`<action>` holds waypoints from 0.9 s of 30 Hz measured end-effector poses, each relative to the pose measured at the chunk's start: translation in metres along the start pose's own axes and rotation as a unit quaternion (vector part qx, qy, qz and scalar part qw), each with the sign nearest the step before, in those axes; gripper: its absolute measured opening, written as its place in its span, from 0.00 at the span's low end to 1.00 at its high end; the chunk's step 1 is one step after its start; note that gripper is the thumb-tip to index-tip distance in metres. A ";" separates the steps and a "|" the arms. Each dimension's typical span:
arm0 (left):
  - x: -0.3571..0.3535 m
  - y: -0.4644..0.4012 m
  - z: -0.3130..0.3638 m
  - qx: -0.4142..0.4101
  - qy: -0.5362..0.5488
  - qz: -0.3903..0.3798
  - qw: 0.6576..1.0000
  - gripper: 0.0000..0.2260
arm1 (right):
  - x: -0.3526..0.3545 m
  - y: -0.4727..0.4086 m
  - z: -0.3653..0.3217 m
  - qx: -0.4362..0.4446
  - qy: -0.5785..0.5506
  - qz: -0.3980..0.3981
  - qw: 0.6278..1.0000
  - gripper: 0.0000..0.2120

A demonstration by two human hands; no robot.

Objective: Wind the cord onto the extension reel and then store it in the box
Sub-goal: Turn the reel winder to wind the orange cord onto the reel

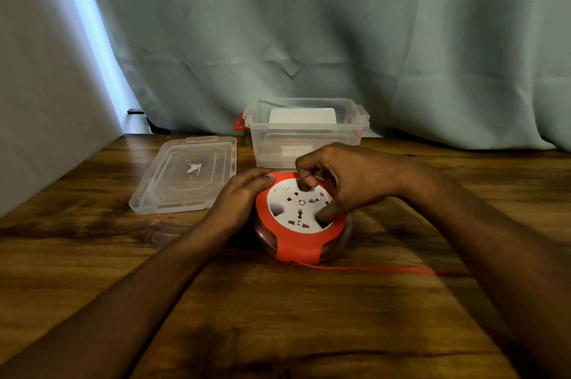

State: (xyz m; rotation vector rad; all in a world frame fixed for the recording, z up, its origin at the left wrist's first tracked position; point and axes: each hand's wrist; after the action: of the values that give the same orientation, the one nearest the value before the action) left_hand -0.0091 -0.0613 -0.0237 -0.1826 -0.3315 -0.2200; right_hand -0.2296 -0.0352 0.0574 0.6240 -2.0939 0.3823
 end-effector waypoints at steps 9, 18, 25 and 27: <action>0.000 0.001 0.001 0.001 0.013 0.004 1.000 0.08 | -0.009 0.000 -0.006 -0.003 0.070 0.011 0.997 0.22; -0.001 0.003 0.003 -0.001 0.012 0.005 1.000 0.09 | -0.019 -0.007 -0.012 -0.015 0.114 0.030 0.993 0.25; 0.000 0.005 0.005 0.002 0.015 0.006 1.000 0.10 | -0.013 -0.005 -0.012 0.017 0.102 0.049 0.993 0.22; 0.000 0.004 0.004 0.006 0.019 0.006 1.000 0.10 | -0.003 -0.002 -0.011 0.033 0.056 0.059 0.996 0.17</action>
State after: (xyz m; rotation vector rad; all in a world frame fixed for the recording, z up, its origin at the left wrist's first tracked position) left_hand -0.0097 -0.0562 -0.0204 -0.1677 -0.2945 -0.2097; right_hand -0.2196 -0.0309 0.0604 0.5075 -2.0213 0.5430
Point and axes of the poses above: each hand's wrist, its own y-axis away from the middle knuckle, its own x-axis out of the back of the hand, z = x × y, and after that the axes turned 15 degrees about -y, right-handed
